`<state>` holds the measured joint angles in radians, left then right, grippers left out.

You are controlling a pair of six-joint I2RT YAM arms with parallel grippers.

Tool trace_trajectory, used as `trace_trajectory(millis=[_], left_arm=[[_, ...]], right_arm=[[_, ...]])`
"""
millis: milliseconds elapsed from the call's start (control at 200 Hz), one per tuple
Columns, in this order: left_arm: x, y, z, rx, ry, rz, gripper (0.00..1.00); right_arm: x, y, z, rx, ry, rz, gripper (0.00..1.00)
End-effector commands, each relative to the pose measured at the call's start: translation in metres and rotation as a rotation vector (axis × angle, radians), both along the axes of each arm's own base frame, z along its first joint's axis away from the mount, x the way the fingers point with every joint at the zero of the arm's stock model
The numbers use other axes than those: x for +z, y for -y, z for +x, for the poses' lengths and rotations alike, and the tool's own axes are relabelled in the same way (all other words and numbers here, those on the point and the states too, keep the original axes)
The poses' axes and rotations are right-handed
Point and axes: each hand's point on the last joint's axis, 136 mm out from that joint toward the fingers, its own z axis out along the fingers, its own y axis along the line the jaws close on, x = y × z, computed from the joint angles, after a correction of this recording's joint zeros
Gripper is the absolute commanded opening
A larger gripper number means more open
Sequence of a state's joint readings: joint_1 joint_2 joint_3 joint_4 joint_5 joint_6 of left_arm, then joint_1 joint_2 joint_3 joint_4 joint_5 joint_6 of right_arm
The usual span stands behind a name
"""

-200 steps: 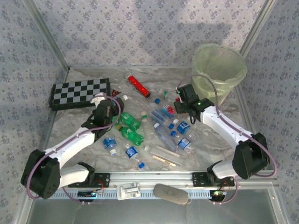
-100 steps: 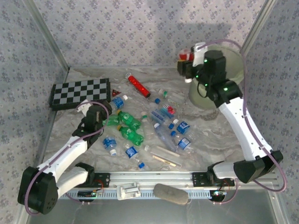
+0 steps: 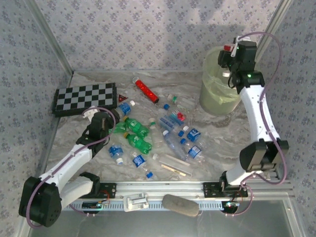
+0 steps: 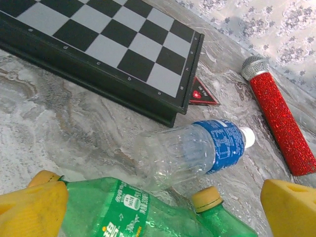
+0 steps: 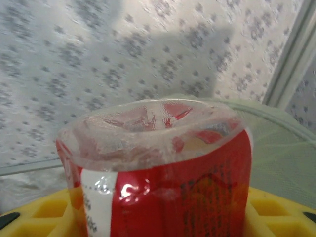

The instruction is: Put the plastic bottles in the bin

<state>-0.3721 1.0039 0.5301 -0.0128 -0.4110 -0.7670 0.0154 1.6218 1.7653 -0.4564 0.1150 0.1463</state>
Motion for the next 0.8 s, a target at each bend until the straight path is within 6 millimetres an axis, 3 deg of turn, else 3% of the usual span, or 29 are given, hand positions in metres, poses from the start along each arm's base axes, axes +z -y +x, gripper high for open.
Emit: trace_trajectory(millis=[0,185,445,625,795], left_arm=[[0.023,0.009,0.011,-0.047,0.038,-0.011,1.00],[0.027,0.011,0.010,-0.069,0.035,0.011,1.00],[0.029,0.006,0.006,-0.066,0.056,0.032,1.00],[0.030,0.001,0.002,-0.053,0.063,0.041,1.00],[0.030,-0.002,-0.001,-0.040,0.061,0.040,1.00]], right_arm=[[-0.025,0.004,0.008,-0.009,-0.114,0.050,0.51],[-0.077,0.011,0.015,-0.009,-0.307,0.097,0.51],[-0.111,0.017,0.020,-0.017,-0.398,0.164,0.57],[-0.107,0.016,0.024,-0.015,-0.384,0.186,0.69],[-0.081,0.018,0.023,-0.027,-0.323,0.185,0.79]])
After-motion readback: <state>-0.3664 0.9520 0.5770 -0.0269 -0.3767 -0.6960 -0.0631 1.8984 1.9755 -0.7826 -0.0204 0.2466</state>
